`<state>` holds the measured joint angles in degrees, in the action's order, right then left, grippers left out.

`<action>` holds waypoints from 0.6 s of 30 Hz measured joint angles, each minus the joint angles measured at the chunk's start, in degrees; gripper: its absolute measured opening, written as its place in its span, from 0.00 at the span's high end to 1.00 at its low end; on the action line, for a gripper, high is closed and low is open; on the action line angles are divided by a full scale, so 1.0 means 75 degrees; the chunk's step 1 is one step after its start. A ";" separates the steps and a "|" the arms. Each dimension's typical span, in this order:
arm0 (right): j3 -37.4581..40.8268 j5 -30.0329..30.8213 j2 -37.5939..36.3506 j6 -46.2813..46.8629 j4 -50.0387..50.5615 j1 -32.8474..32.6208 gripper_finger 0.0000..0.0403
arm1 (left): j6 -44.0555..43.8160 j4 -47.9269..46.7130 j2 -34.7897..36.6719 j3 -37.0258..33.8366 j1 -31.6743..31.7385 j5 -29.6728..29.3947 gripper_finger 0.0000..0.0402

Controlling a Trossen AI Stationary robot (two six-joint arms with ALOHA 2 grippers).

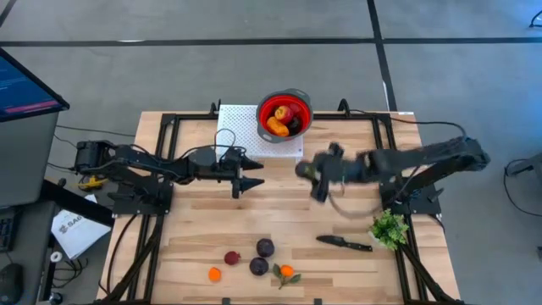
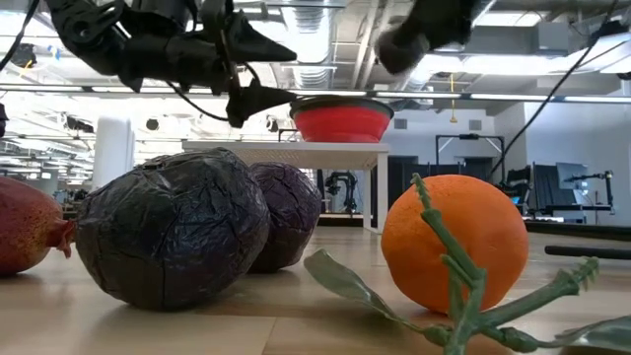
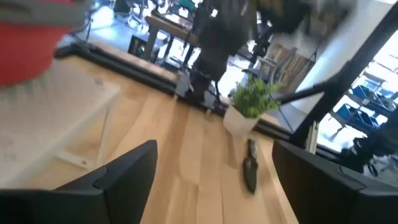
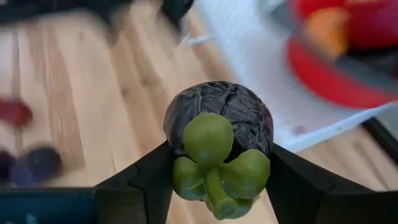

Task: Pick & Place Fruit
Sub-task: Put the mangosteen into the red strainer on the shelf

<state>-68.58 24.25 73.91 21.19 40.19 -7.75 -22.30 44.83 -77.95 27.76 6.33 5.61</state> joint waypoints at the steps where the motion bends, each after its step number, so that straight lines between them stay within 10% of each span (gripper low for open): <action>1: -0.0386 -0.0259 0.0026 -0.0092 0.0253 0.0403 0.49 | 0.0002 -0.0005 0.0000 -0.0055 -0.0034 -0.0007 0.24; 10: -0.3453 -0.1920 0.1638 -0.1637 0.2243 0.3520 0.48 | -0.0060 0.0030 0.0009 -0.0220 -0.0284 -0.0039 0.26; 18: -0.4501 -0.2315 0.3163 -0.2275 0.2737 0.4481 0.44 | -0.0060 0.0028 0.0009 -0.0220 -0.0454 -0.0211 0.26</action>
<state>-102.35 6.89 97.63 4.13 60.72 25.86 -22.74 45.04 -77.89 26.11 2.92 4.03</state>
